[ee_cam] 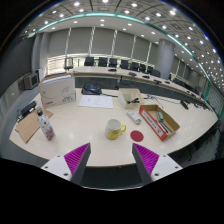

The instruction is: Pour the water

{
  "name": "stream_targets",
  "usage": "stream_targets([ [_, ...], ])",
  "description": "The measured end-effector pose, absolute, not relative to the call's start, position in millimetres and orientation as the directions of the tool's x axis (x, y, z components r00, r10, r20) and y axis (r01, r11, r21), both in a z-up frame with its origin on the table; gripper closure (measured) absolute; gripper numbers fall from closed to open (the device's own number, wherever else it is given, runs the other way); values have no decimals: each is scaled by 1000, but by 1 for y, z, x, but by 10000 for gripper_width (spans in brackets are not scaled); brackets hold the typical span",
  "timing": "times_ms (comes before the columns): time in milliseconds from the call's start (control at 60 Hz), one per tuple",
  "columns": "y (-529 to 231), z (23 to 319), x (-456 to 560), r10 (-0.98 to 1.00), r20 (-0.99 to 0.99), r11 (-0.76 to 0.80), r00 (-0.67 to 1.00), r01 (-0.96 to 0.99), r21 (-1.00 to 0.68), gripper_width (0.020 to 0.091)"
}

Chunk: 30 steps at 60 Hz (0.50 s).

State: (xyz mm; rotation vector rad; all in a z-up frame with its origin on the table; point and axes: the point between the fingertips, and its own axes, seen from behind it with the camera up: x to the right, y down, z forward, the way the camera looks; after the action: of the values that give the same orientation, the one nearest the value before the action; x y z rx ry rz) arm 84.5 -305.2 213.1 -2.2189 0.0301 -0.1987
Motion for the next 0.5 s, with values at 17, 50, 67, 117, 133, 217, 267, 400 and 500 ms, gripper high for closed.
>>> stream_targets([
  [17, -305, 212, 83, -88, 130, -612, 988, 50, -789, 243],
  [50, -304, 210, 78, -79, 127, -615, 989, 52, -787, 246],
  [67, -304, 209, 75, -75, 126, -618, 989, 53, -785, 247],
  [117, -301, 202, 58, -62, 122, -623, 991, 57, -780, 246],
  [133, -298, 199, 48, -58, 121, -624, 991, 59, -780, 244],
  [217, -288, 188, 12, -31, 112, -623, 993, 68, -780, 242],
  [267, -281, 180, -13, -9, 104, -619, 995, 76, -782, 246],
  [400, -265, 158, -94, 79, 36, -597, 996, 76, -799, 236],
  [500, -251, 141, -154, 140, -16, -570, 990, 68, -819, 240],
])
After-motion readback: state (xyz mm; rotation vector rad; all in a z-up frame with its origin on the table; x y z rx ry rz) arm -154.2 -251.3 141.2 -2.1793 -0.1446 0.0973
